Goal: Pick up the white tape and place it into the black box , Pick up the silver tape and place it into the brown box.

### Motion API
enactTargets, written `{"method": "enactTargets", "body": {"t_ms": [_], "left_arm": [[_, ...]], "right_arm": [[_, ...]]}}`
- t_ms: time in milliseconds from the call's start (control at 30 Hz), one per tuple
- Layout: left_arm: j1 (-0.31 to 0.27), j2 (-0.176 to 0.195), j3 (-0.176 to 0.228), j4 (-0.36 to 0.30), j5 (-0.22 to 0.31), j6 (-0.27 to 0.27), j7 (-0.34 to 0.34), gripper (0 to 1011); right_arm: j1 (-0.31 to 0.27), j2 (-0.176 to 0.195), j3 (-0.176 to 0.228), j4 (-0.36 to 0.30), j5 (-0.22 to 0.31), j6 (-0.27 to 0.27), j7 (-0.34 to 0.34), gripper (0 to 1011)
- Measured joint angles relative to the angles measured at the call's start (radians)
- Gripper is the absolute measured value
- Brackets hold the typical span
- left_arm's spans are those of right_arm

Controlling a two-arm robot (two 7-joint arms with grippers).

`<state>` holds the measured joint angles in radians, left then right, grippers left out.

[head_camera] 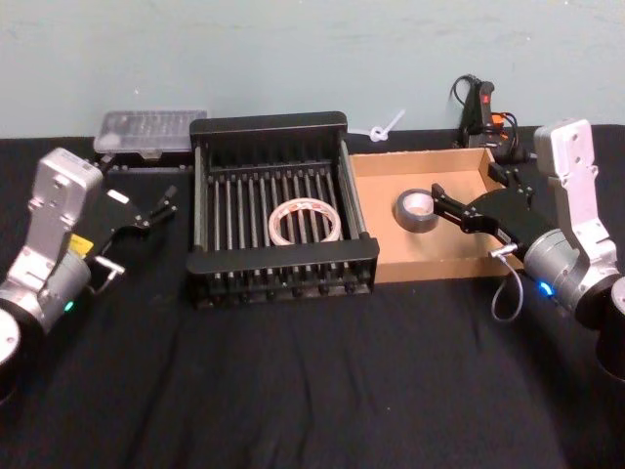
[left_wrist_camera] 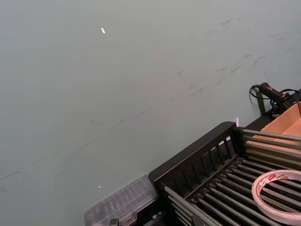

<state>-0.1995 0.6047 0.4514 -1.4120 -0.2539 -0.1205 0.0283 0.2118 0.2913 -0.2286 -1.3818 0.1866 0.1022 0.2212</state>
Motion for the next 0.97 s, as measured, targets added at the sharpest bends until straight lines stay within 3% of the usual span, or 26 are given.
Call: {"method": "enactTargets", "body": {"t_ms": [967], "left_arm": [[0.000,0.000,0.000,0.000,0.000,0.000,0.000,1001]], "right_arm": [[0.002,0.002,-0.003,-0.001,0.004,0.001,0.002,1002]]}}
